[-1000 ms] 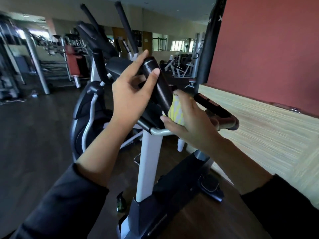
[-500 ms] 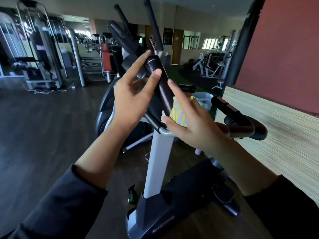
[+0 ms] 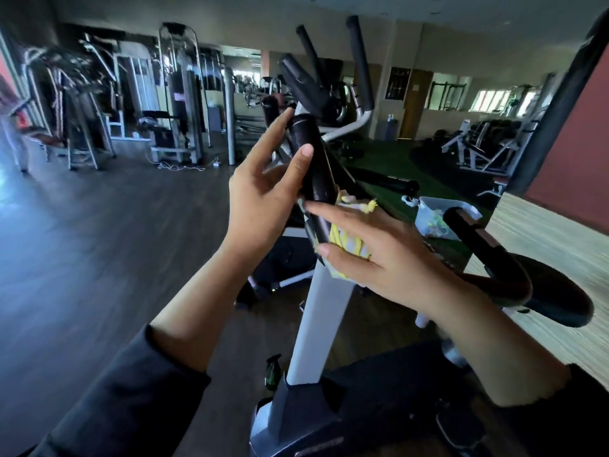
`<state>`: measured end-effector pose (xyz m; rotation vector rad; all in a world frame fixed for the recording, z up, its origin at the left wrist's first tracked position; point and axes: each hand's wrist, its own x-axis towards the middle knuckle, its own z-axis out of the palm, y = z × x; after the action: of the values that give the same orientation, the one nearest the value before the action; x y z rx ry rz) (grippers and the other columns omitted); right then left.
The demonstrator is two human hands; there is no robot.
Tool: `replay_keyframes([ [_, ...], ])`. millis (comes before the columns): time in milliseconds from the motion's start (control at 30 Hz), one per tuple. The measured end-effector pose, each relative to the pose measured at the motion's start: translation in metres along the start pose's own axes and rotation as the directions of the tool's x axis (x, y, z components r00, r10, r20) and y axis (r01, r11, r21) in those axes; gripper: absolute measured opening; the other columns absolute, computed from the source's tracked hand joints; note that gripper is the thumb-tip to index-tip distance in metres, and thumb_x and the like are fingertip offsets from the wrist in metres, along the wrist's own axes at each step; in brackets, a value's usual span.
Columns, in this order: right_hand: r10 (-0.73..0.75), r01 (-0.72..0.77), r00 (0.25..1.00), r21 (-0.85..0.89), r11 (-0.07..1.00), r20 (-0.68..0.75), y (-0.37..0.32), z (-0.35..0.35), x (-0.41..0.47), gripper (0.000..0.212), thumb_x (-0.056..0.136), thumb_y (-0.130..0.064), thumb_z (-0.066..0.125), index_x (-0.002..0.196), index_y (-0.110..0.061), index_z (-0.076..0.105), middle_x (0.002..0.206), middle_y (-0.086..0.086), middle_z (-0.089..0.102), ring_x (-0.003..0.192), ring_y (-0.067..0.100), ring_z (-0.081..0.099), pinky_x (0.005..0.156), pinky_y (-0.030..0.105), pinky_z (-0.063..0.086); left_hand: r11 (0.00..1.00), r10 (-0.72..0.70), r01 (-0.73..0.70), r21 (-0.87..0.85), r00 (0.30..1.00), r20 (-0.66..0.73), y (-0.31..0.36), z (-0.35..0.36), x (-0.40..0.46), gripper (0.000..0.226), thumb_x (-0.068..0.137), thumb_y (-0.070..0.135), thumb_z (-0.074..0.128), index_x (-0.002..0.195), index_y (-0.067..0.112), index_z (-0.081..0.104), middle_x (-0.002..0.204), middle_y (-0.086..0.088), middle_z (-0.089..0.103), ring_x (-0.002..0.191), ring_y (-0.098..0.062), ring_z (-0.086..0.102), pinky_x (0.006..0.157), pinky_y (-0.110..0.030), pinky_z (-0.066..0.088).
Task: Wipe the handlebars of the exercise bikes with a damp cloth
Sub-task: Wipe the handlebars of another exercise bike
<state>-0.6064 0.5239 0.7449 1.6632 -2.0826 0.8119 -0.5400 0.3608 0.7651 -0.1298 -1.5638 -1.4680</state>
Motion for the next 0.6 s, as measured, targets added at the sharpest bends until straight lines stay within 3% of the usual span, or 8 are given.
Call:
replay_keyframes([
  [67,0.002,0.001,0.994,-0.027,1.0,0.107,0.007,-0.01,-0.01,0.055,0.09,-0.051,0.051,0.14,-0.057,0.029,0.137,-0.011,0.048,0.128,-0.001,0.042,0.102,0.008,0.031,0.999,0.007,-0.004,0.034,0.998,-0.063,0.0,0.005,-0.006,0.049,0.089,0.029,0.065,0.136,0.024,0.053,0.134,-0.002,0.059,0.127,-0.023,0.054,0.099,-0.054,0.047],
  [133,-0.002,-0.003,0.984,0.029,1.0,0.179,0.013,-0.017,-0.014,0.062,0.088,-0.053,0.051,0.139,-0.064,0.016,0.136,-0.012,0.046,0.125,0.003,0.046,0.102,0.015,0.037,0.996,0.008,0.003,0.084,0.992,-0.128,0.003,0.013,-0.012,0.05,0.088,0.034,0.065,0.136,0.027,0.052,0.132,-0.001,0.061,0.129,-0.022,0.052,0.099,-0.054,0.047],
  [267,-0.082,0.054,0.973,0.137,0.989,0.214,0.02,-0.021,-0.012,0.072,0.089,-0.053,0.054,0.142,-0.06,0.007,0.127,-0.007,0.045,0.115,0.013,0.054,0.101,0.033,0.045,0.991,0.002,0.027,0.128,0.976,-0.219,0.005,0.029,-0.022,0.046,0.094,0.016,0.06,0.139,0.017,0.048,0.13,-0.002,0.061,0.115,-0.009,0.061,0.097,-0.044,0.052],
  [333,-0.128,0.082,0.967,0.21,0.974,0.219,0.028,-0.025,-0.015,0.075,0.087,-0.051,0.058,0.145,-0.054,0.011,0.128,-0.011,0.041,0.119,0.008,0.05,0.104,0.028,0.042,0.992,-0.005,0.04,0.123,0.962,-0.271,0.006,0.038,-0.029,0.043,0.096,0.009,0.056,0.137,0.016,0.048,0.127,0.002,0.061,0.101,0.005,0.064,0.088,-0.029,0.055],
  [400,-0.193,0.144,0.96,0.229,0.963,0.205,0.038,-0.03,-0.017,0.072,0.086,-0.048,0.062,0.147,-0.045,0.023,0.126,-0.012,0.041,0.117,0.002,0.048,0.1,0.023,0.042,0.989,-0.009,0.056,0.139,0.949,-0.316,0.007,0.046,-0.036,0.043,0.096,0.008,0.055,0.137,0.016,0.048,0.123,0.006,0.059,0.093,0.011,0.064,0.083,-0.022,0.055],
  [467,-0.211,0.176,0.96,0.192,0.966,0.185,0.043,-0.031,-0.021,0.064,0.086,-0.049,0.062,0.144,-0.041,0.035,0.128,-0.011,0.042,0.113,0.003,0.05,0.094,0.026,0.047,0.984,-0.018,0.079,0.161,0.935,-0.353,0.009,0.052,-0.041,0.042,0.096,0.01,0.056,0.138,0.014,0.049,0.126,0.004,0.061,0.096,0.006,0.064,0.088,-0.03,0.055],
  [600,-0.248,0.246,0.959,0.032,0.969,0.138,0.045,-0.028,-0.034,0.061,0.088,-0.062,0.04,0.144,-0.038,0.032,0.131,-0.006,0.05,0.103,0.019,0.063,0.073,0.035,0.056,0.965,-0.013,0.112,0.238,0.924,-0.383,0.015,0.055,-0.048,0.047,0.09,0.025,0.064,0.136,0.018,0.053,0.133,-0.002,0.059,0.116,-0.012,0.061,0.097,-0.048,0.051],
])
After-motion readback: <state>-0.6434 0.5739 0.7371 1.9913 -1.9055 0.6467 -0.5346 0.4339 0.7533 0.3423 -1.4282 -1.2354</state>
